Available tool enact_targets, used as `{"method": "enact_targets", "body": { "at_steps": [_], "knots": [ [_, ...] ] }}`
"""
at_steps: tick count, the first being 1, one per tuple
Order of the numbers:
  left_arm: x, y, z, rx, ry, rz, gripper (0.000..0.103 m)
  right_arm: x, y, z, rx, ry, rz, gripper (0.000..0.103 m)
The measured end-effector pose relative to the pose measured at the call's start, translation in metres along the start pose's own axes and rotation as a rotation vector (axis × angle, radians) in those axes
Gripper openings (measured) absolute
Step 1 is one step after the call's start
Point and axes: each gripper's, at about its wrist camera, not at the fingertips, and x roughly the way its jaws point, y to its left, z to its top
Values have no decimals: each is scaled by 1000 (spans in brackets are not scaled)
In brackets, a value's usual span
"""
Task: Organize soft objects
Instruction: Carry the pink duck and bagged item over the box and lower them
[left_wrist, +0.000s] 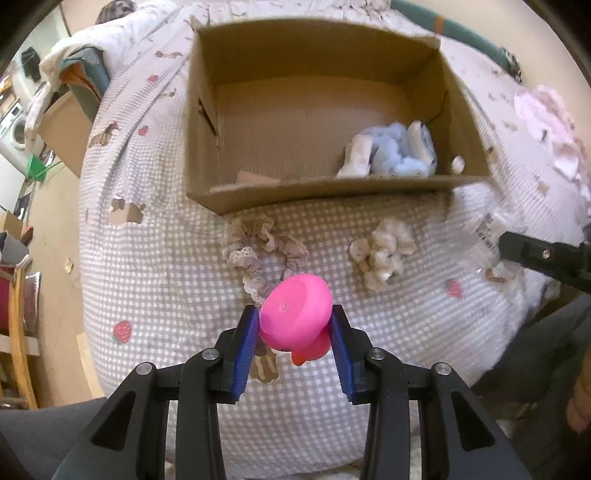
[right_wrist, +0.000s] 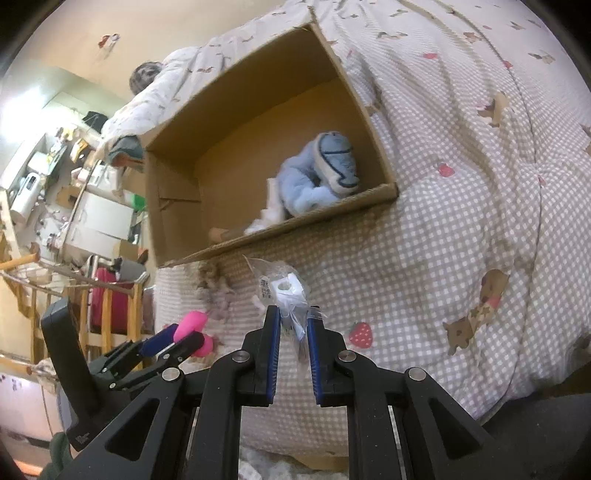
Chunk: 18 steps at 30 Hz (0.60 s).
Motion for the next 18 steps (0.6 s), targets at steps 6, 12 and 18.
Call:
{"method": "enact_targets", "body": {
  "at_steps": [6,12,18],
  "knots": [
    [-52,6,18,28,-136,70,35,-29,27,8,-98,-46,39,16],
    [-88,15,48,21,-244,108,35,-43,42,28,-136,-61,79,16],
    [-97,30,77,-39,-295,105,35,-57,58,52,-182,-119,98,16]
  ]
}}
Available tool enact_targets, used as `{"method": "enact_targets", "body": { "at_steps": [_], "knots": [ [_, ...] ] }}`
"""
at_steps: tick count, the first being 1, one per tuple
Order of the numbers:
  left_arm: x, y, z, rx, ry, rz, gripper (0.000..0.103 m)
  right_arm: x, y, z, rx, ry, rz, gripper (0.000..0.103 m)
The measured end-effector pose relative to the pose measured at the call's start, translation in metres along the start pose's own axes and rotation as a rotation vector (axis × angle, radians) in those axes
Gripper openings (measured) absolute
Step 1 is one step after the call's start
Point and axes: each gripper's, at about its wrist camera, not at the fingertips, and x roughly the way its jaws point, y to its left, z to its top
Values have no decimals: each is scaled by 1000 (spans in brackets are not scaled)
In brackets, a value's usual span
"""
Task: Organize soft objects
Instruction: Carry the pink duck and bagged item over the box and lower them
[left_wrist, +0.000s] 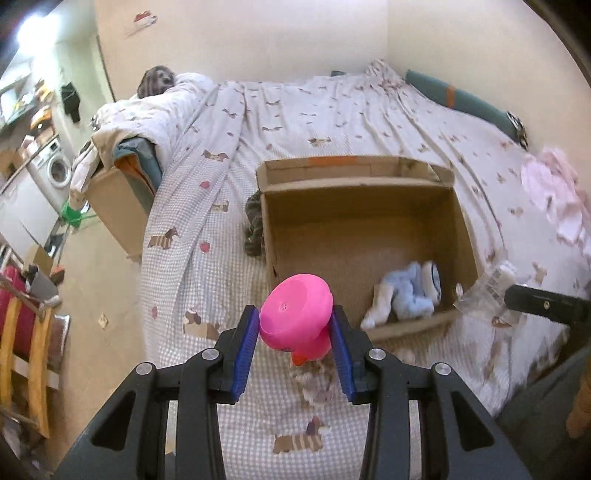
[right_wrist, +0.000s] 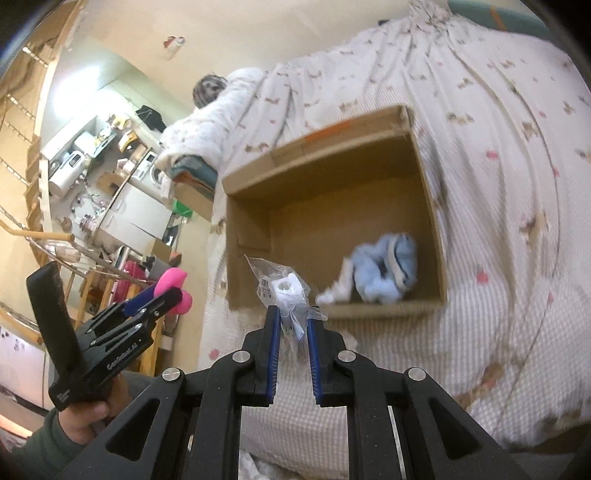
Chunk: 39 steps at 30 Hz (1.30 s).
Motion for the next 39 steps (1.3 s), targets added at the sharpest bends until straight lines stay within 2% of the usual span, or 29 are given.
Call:
{"method": "enact_targets", "body": {
  "at_steps": [13,21,31,35,39],
  "knots": [
    [45,9,24,-78,11,-3,35,24,9,36,-75,-44,-6,16],
    [68,8,28,-96,-9,4,35,48,-2,37,-72,-69,-12,16],
    [109,-2,15,-88,27,-25,35,83,-16,30,-51,5,-12,16],
    [113,-3,10,-87,25,-12,35,92,-23,29,-38,28,-38,16],
    [118,-3,7,-99,24,-35,36,100,-27,31,-49,50,-74,16]
  ]
}}
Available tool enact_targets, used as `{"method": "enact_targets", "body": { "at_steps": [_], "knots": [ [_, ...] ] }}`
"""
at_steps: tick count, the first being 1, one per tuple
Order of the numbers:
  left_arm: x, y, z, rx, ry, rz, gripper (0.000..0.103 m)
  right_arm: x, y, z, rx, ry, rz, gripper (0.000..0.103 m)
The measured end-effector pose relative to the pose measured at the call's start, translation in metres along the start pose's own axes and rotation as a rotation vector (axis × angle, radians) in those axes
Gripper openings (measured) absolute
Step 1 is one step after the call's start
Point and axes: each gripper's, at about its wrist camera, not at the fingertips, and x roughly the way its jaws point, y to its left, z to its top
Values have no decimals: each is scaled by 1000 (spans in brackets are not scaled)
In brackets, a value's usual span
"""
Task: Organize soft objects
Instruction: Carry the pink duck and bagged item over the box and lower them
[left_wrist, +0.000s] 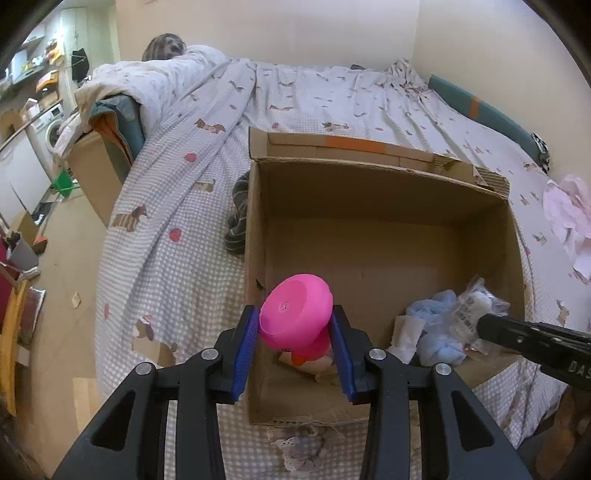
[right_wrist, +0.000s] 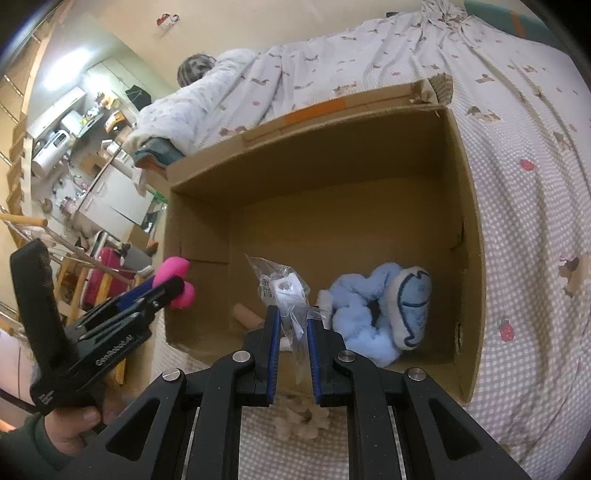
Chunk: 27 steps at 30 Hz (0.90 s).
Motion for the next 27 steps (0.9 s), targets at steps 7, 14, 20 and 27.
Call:
{"method": "enact_targets", "body": {
  "at_steps": [7,14,20,27],
  "knots": [
    [5,-8,-3,24,11,-8,36,8,7,-1,-24,17,-13,16],
    [10,-9,-6,31,38,-5,36,28,9,-11,-38,107,-36,16],
    [10,-6,-6,21,39,-3,36,32,8,-14,-38,122,-41,16],
    [12,-10,-8,34,50,-9,36,27,6,-10,-22,90,-40,16]
  ]
}}
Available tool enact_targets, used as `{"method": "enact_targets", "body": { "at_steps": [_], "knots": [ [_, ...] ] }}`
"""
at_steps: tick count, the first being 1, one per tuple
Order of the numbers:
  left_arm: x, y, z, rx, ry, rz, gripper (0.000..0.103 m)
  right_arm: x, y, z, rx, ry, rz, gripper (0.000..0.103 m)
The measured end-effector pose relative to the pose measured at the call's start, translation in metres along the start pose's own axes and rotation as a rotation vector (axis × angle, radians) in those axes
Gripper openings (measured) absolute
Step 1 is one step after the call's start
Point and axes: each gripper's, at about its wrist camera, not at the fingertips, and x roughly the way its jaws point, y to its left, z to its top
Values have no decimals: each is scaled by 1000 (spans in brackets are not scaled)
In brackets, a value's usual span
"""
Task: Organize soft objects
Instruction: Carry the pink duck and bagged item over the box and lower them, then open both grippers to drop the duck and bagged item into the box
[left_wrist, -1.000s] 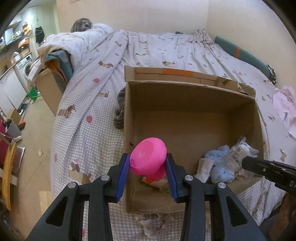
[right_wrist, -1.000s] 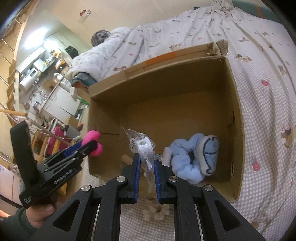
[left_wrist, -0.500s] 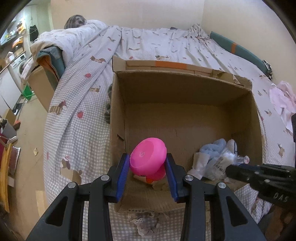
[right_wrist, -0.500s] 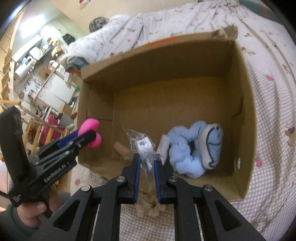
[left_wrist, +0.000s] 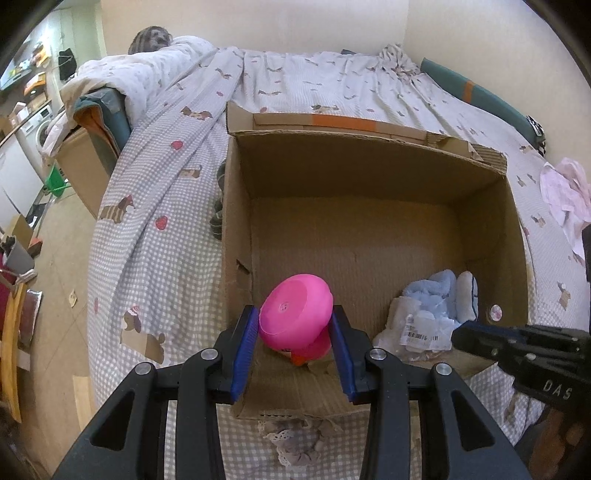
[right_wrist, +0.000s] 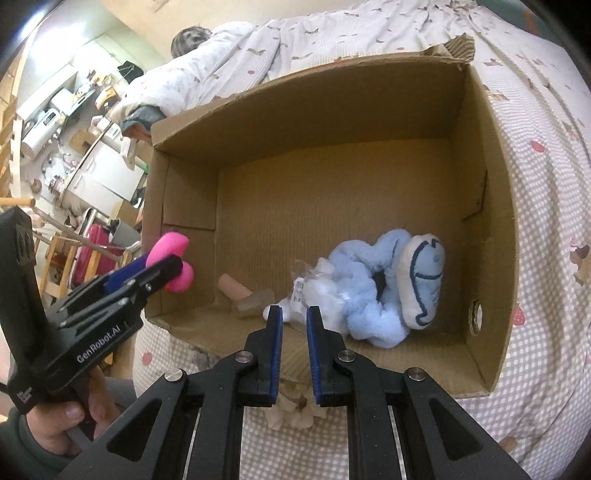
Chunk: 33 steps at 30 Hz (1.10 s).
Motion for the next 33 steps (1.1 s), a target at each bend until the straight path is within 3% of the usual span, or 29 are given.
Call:
{"method": "enact_targets", "body": {
  "at_steps": [11,13,14,15,16,21,24,33],
  "knots": [
    [4,-4,-1,17,23,-11,36,-19,-8,5,35,-103,21,18],
    [5,-5,-1,12,41,-33,40,-23,-10,5,47,-120,22,32],
    [5,-4,-2,4,46,-43,46,-26,-12,5,56,-132,26,55],
    [5,-4,-2,-7,49,-52,59,-28,-12,6,62,-147,26,80],
    [4,-3,-2,-17,47,-53,68,-32,-12,5,67,-171,21,85],
    [-2,-6,0,-10,19,-35,71,-41,-11,8,60,-213,-1,87],
    [-4,-7,0,-10,13,-34,71,-42,-12,8,60,-222,-24,98],
    [-7,-3,1,-22,4,-39,71,-47,-14,8,68,-249,-28,99]
  ]
}}
